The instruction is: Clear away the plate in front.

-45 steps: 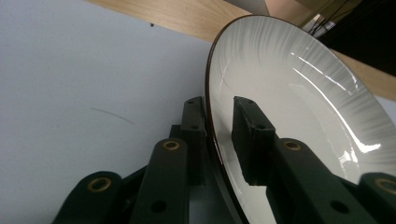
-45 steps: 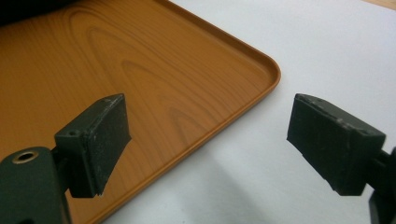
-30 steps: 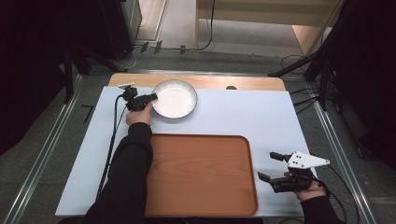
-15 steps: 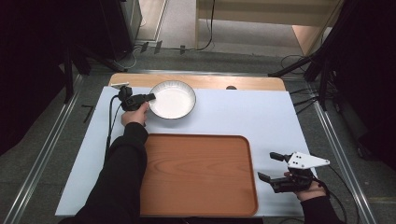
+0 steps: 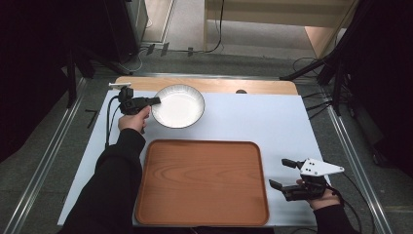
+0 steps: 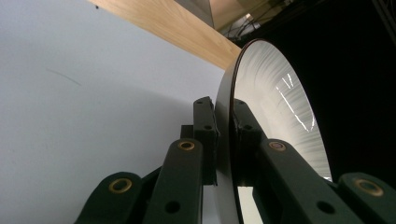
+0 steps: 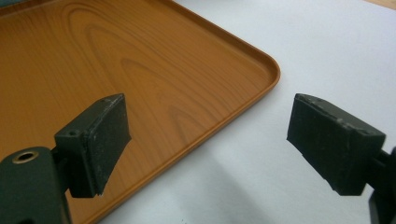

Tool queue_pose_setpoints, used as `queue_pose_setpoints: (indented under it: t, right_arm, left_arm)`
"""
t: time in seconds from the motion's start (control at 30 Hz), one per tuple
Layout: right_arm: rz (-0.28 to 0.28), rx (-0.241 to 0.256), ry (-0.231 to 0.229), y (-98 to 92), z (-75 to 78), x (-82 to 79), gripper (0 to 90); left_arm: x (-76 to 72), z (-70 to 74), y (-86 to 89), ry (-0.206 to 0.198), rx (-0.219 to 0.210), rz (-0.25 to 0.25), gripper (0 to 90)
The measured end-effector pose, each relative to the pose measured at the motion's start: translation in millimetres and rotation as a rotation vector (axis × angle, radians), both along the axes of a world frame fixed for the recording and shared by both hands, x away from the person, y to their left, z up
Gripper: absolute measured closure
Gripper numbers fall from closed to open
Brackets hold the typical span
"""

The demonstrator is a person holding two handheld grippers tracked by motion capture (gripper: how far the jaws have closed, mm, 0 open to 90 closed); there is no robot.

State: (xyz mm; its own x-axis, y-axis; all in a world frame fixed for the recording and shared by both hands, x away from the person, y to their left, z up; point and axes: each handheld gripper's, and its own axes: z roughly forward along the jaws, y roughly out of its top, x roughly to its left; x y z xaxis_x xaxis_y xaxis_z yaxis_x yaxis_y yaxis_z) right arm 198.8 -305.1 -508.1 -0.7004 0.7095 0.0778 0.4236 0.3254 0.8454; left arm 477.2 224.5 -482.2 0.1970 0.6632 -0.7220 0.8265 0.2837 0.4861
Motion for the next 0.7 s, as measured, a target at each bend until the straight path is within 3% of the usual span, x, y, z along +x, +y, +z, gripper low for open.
queue_pose_setpoints:
  t: [0.27, 0.7]
  right_arm:
    - [-0.003, -0.002, -0.001, -0.3, -0.3, 0.5, 13.8]
    - [0.0, 0.003, 0.001, -0.6, -0.3, 0.4, 13.8]
  left_arm:
    - [-13.7, 4.3, -3.4, 0.006, -0.002, -0.071, 84.1]
    - [-42.8, 4.1, -6.7, 0.011, -0.018, -0.138, 84.0]
